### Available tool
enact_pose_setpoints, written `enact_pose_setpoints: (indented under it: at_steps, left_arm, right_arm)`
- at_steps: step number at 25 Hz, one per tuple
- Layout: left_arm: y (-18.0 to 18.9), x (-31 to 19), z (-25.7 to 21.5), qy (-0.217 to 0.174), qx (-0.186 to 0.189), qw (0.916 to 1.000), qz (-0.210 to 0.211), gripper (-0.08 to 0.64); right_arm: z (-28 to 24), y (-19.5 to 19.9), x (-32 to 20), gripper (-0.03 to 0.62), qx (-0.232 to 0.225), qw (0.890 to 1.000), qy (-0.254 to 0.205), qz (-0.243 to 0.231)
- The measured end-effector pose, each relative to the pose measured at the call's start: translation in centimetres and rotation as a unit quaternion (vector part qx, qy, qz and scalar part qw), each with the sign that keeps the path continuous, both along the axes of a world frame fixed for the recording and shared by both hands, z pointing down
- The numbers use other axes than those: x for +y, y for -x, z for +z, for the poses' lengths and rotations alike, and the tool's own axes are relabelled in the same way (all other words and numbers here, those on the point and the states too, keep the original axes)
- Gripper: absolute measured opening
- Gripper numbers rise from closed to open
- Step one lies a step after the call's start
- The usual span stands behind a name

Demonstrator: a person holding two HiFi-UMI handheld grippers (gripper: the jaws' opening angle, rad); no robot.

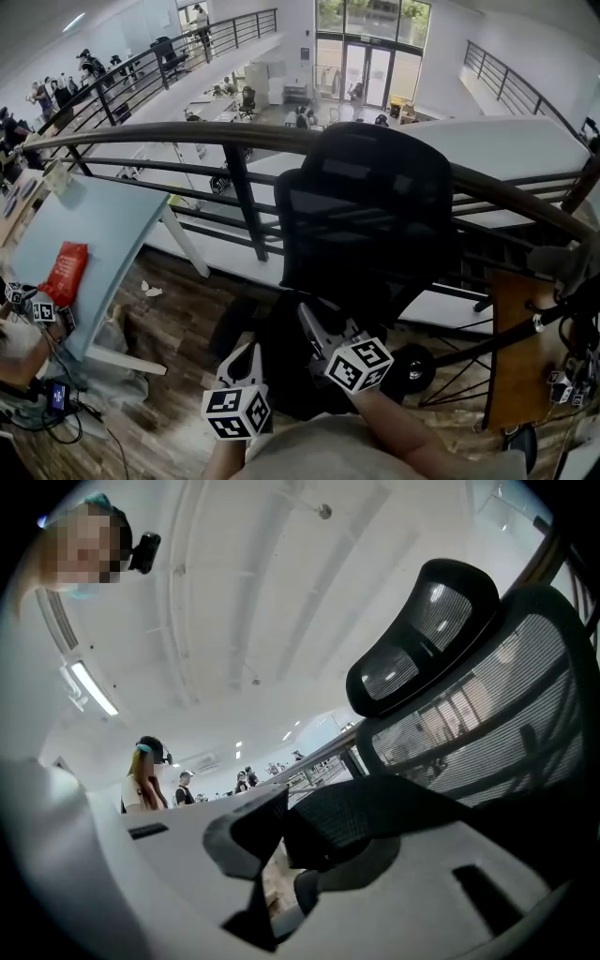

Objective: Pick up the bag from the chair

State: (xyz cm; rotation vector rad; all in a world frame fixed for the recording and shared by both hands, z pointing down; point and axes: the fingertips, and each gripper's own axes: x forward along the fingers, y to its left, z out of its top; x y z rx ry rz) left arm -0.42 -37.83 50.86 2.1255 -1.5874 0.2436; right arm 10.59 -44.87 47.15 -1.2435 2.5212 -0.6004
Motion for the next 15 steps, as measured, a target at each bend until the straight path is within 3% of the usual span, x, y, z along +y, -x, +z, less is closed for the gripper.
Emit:
enact_pose_setpoints:
  at_steps: [6, 15]
  left_arm:
    - [0.2, 0.6, -0.2, -0.002, -0.002, 1.0, -0.006, 0.003]
    - [-0.4, 0.6, 0.2, 0.001, 0.004, 1.0, 0.002, 0.003]
  right_arm:
    - [-1.0, -0.3, -0.3, 0.011, -0.002, 1.0, -0.008, 0.006]
    - [-1.9, -0.4, -0.2, 0.002, -0.033, 0.999, 0.013, 0.0]
